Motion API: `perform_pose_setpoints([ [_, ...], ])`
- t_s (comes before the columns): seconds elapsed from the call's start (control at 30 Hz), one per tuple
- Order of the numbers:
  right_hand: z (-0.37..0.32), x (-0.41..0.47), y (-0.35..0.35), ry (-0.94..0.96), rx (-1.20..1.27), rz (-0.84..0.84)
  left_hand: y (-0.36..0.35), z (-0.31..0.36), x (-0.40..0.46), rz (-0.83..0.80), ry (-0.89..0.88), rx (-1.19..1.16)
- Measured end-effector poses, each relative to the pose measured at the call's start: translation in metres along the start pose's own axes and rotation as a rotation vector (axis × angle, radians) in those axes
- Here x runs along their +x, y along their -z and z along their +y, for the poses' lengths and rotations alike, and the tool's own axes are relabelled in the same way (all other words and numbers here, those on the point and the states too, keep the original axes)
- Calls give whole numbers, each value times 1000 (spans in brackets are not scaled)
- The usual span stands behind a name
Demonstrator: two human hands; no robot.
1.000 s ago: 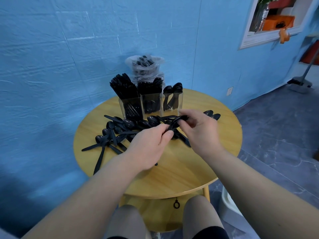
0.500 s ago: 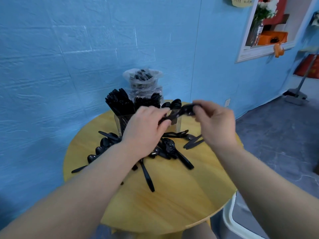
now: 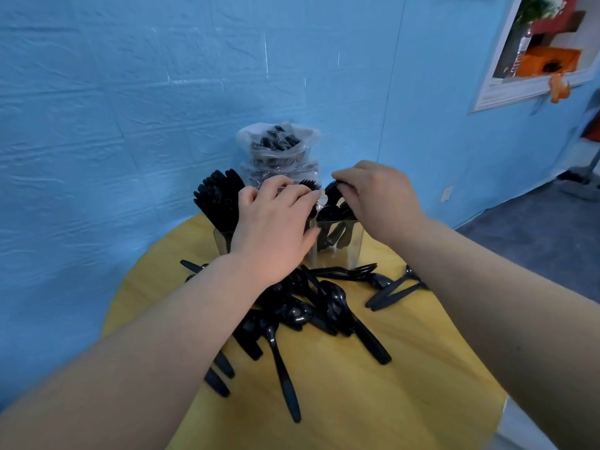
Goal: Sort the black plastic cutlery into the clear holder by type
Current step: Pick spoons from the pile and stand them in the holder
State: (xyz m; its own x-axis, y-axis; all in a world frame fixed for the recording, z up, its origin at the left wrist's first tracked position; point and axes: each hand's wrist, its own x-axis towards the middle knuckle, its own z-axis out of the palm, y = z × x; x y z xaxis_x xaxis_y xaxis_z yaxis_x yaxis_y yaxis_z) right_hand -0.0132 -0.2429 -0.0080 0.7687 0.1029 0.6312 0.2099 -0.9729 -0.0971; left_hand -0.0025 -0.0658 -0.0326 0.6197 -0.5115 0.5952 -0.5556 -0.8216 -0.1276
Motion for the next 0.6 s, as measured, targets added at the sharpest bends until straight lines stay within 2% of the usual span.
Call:
perform_pose_setpoints([
  [0.17,-4,-4,-13,37,57,-244,-7,-3,-4,33,-38,10],
  [0.23,-4,-7,-9,-15,108,-271,-8,-3,-7,22,-42,14],
  [0.5,-13,-57,12,-63,246,20,5,6,-24,46,-45,-14],
  [0.6,-26,-98,7,-75,263,-28,10,12,-50,21,-37,-60],
])
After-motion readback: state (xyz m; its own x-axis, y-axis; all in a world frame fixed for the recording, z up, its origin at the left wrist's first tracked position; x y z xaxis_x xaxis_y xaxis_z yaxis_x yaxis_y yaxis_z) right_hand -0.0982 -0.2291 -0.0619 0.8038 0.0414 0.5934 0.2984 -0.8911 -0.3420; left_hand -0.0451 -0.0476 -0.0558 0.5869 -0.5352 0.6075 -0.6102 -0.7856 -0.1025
